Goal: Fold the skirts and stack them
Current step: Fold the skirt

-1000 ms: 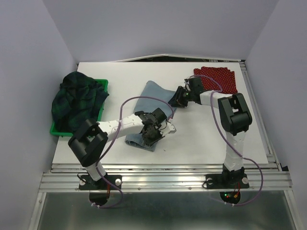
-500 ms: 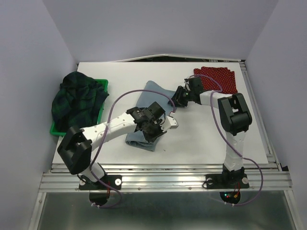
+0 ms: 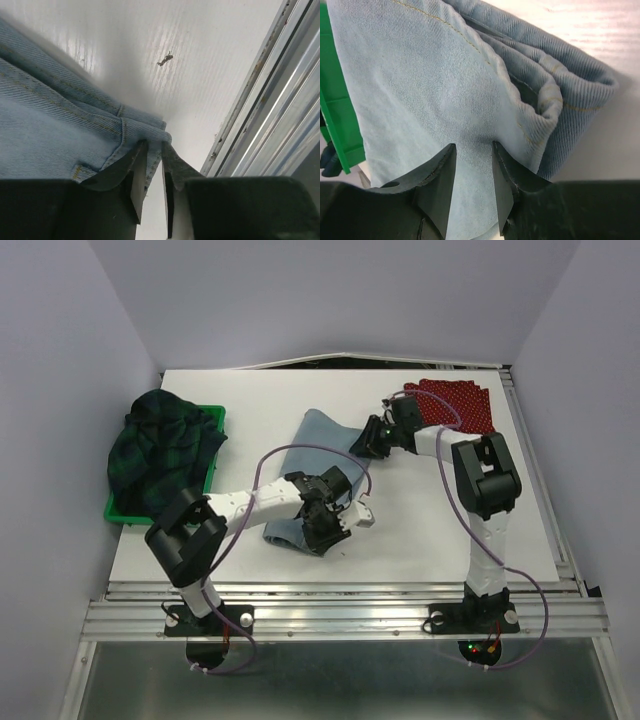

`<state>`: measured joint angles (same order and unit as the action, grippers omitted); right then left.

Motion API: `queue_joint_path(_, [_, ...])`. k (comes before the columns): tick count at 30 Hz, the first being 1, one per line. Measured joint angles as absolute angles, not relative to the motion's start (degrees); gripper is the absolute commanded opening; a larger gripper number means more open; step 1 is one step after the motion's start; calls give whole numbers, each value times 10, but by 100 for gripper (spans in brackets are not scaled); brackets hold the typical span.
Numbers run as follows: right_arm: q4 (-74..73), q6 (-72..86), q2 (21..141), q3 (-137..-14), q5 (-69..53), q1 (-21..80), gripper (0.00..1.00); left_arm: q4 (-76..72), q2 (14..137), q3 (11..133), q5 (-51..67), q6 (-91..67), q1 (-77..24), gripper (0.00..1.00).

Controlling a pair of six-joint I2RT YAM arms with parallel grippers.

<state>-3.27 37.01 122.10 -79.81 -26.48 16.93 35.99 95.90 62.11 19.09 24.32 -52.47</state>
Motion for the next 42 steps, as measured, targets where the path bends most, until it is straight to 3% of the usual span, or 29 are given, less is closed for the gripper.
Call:
queue_joint_path(3, [-36, 349, 1234, -821, -262, 169, 41, 353, 952, 621, 197, 240, -526, 72])
queue_joint_path(4, [-39, 336, 1239, -831, -263, 169, 42, 351, 943, 621, 199, 236, -525, 94])
queue_joint_path(6, [-43, 320, 1246, -846, -266, 169, 46, 342, 911, 621, 210, 232, -516, 99])
queue_joint_path(12, [-54, 270, 1246, -881, -329, 169, 74, 261, 747, 622, 278, 195, -366, 96])
queue_joint_path(14, [-53, 274, 1236, -882, -353, 168, 76, 232, 728, 621, 296, 183, -305, 90])
queue_joint_path(19, [-14, 326, 1188, -879, -434, 172, 76, 181, 776, 580, 409, 163, -192, 62])
queue_joint_path(25, [127, 439, 1155, -764, -525, 208, 72, 157, 954, 561, 517, 127, -107, 50])
queue_joint_path(30, [136, 458, 1205, -660, -563, 241, 71, 108, 1052, 543, 564, 75, -98, 46])
queue_joint_path(38, [21, 357, 1244, -732, -589, 201, 69, 12, 1060, 494, 611, 0, -94, 45])
queue_joint_path(42, [-58, 288, 1253, -791, -572, 187, 70, 13, 1059, 497, 616, -6, -96, 58])
